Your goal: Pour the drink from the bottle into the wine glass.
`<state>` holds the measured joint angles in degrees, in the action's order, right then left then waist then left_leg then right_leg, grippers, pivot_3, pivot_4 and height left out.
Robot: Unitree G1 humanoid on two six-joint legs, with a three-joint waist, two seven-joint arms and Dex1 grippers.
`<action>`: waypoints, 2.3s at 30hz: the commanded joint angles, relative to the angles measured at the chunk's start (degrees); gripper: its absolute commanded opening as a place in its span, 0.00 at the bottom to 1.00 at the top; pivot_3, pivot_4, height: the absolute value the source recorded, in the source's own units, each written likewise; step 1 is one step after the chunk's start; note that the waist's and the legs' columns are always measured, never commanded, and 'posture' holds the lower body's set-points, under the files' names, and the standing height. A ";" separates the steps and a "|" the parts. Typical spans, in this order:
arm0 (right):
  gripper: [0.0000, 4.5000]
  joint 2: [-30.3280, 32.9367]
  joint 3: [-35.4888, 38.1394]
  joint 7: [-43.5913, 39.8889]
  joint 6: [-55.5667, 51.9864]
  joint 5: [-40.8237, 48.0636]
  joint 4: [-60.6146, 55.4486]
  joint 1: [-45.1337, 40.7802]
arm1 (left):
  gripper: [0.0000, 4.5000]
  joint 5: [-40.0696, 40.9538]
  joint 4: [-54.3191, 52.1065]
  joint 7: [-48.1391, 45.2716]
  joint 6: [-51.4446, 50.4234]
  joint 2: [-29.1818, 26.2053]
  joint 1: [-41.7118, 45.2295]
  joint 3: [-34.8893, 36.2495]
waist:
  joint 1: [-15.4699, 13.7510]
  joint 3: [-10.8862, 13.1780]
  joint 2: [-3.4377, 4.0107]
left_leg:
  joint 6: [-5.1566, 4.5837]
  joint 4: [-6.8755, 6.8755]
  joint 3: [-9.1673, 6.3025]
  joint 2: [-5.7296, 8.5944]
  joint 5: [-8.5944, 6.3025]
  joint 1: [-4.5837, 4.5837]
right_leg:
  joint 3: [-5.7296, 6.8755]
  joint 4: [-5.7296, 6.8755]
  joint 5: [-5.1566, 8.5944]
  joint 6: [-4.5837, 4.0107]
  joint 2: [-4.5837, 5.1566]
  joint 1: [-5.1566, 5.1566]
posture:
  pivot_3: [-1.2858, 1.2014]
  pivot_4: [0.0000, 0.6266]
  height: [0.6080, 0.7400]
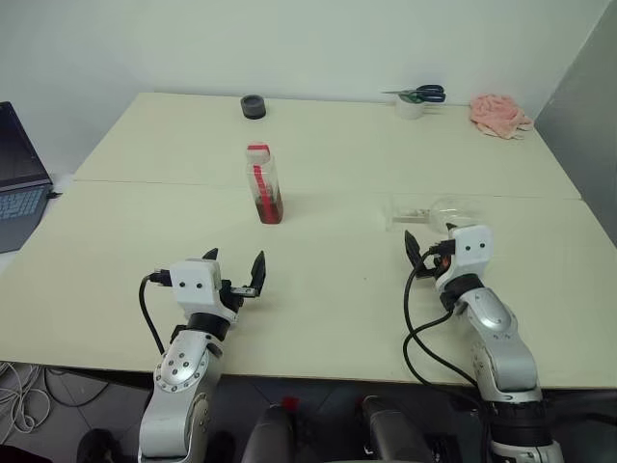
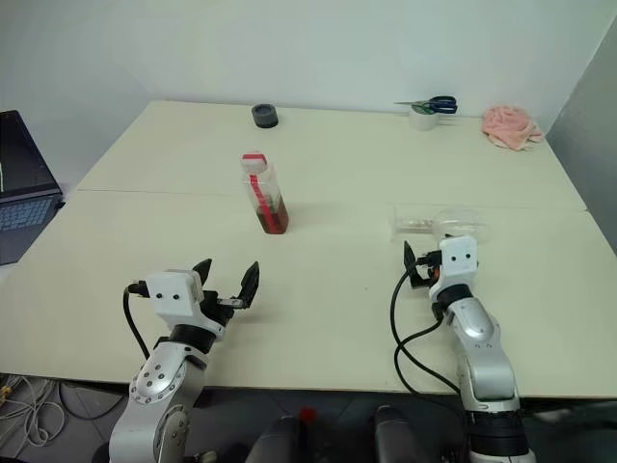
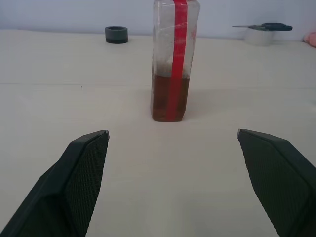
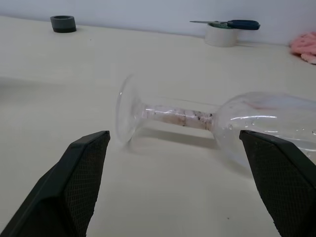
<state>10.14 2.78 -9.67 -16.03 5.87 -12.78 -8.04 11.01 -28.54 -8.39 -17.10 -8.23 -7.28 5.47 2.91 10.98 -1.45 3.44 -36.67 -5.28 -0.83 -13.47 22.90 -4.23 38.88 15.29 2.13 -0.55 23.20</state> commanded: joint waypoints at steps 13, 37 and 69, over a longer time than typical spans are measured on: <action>1.00 0.28 0.77 -0.16 2.28 -0.04 -2.70 -0.23 | 0.99 -0.57 0.94 1.80 1.25 0.56 4.91 1.38 | -0.06 0.00 0.00 | 0.00 0.00 0.00 0.01 0.00 0.01 | 0.00 0.00 0.00 0.00 0.00 0.00 | 0.52 0.24 1.00; 1.00 5.61 -13.67 -33.98 -3.50 10.76 10.22 -29.45 | 0.99 -4.74 23.40 5.37 -5.40 -1.49 35.29 0.43 | -0.22 0.02 -0.03 | 0.01 -0.03 -0.23 0.07 0.00 0.08 | 0.18 0.04 -0.19 -0.24 0.01 -0.01 | 0.52 0.24 1.00; 1.00 4.73 -14.37 -32.65 -4.10 9.87 7.86 -27.04 | 0.99 -7.12 49.79 2.67 10.73 -1.52 50.37 -0.43 | -0.28 0.02 -0.02 | 0.02 -0.03 -0.26 0.08 0.01 0.09 | 0.21 0.07 -0.20 -0.23 0.02 0.01 | 0.52 0.24 1.00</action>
<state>15.01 -12.07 -42.44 -20.56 15.71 -2.04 -34.66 4.14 21.79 -5.62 -8.69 -9.35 41.15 4.74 2.63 11.01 -1.48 3.46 -36.70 -5.55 -0.75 -13.46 22.99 -4.02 38.96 15.10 1.90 -0.52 23.21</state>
